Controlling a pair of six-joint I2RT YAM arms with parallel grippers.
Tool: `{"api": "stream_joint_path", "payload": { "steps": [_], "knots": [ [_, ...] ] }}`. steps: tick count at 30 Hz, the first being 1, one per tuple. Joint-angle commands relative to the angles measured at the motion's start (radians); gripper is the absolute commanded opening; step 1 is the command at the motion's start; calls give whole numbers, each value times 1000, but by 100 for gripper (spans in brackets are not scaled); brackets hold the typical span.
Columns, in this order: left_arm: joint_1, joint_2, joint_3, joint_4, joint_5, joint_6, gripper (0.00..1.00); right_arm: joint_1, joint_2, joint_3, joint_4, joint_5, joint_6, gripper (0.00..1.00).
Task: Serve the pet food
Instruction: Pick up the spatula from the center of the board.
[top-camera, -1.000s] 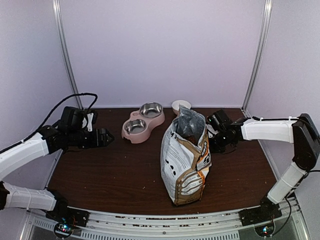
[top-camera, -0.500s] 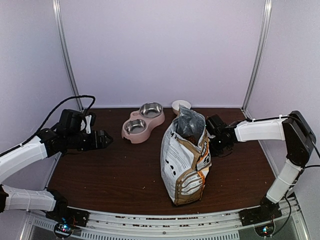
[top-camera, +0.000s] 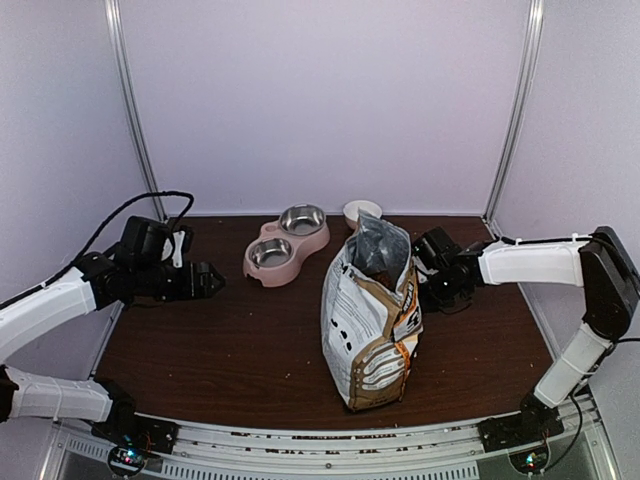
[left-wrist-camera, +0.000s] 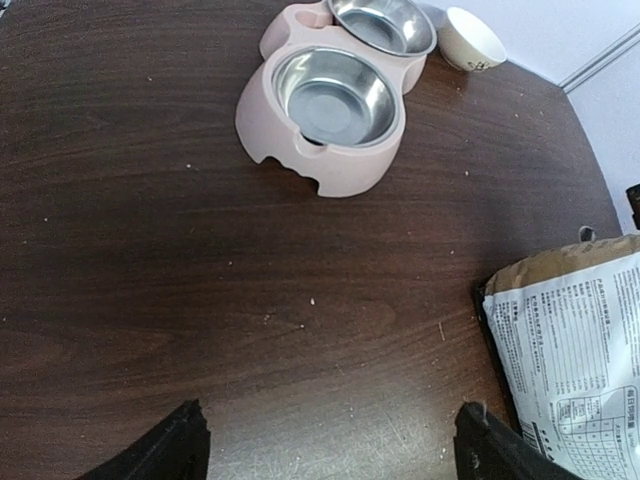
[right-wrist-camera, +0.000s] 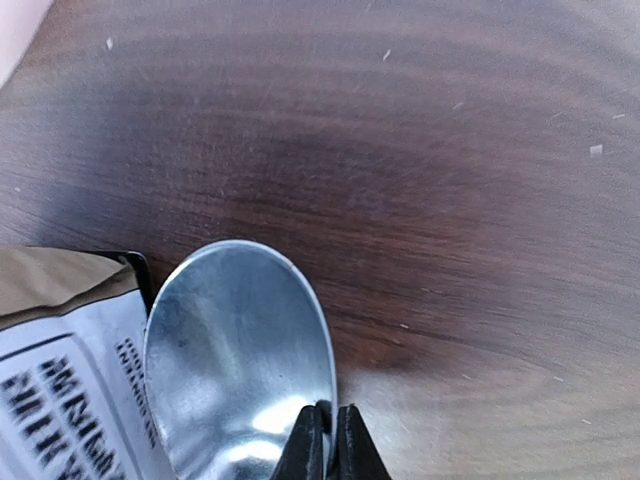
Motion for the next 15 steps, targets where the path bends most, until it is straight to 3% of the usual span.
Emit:
{"api": "stream_joint_path", "payload": {
  "steps": [1, 8, 15],
  "knots": [
    [37, 58, 83, -17, 3, 78, 88, -15, -116, -23, -45, 66, -11, 0],
    [151, 263, 183, 36, 132, 160, 87, -48, -268, -95, -68, 66, 22, 0],
    [196, 558, 416, 24, 160, 248, 83, -49, -361, -120, -94, 57, 52, 0]
  ]
}}
